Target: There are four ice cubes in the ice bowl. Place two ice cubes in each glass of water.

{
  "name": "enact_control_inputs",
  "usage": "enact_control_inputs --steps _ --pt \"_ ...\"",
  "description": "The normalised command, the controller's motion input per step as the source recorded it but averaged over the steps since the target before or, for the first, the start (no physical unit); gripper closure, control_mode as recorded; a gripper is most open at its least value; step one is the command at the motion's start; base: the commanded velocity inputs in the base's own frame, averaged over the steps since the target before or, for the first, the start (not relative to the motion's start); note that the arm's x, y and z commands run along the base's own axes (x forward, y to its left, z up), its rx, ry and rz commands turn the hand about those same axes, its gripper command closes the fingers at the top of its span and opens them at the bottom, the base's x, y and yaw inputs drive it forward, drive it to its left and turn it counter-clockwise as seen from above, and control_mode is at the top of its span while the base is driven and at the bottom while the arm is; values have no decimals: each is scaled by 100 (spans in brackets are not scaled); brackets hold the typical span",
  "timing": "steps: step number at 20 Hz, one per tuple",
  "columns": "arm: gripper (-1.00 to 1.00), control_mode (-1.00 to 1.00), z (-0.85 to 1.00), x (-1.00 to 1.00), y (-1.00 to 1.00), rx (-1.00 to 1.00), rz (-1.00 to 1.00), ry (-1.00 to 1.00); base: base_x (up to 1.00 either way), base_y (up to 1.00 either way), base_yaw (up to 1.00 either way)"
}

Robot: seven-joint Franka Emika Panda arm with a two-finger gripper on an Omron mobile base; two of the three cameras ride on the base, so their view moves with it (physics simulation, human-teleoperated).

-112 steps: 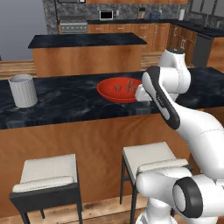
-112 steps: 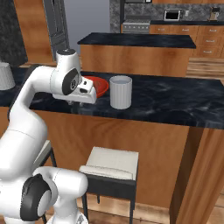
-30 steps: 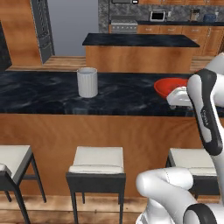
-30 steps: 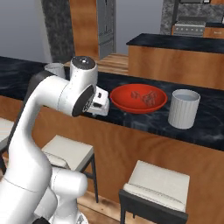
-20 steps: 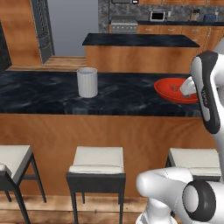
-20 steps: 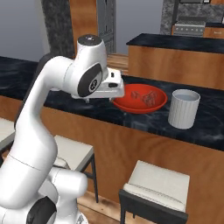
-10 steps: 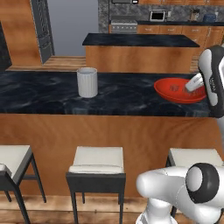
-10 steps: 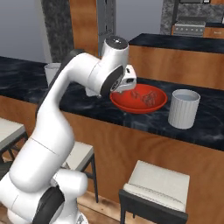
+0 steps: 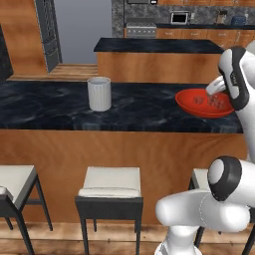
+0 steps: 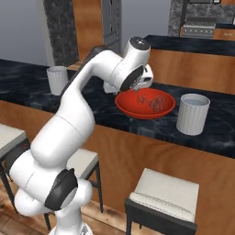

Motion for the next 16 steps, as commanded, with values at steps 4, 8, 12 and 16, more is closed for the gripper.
enact_control_inputs --steps 4,8,12,16 --pt "-100 -100 -5 59 -4 0 2 5 0 0 0" --pt "-100 -100 -13 23 -30 -3 2 4 0 0 0" --pt "-100 -100 -24 4 -36 -3 0 0 0 0 0" --pt "-100 -100 -37 8 -8 -6 1 0 0 0 0"
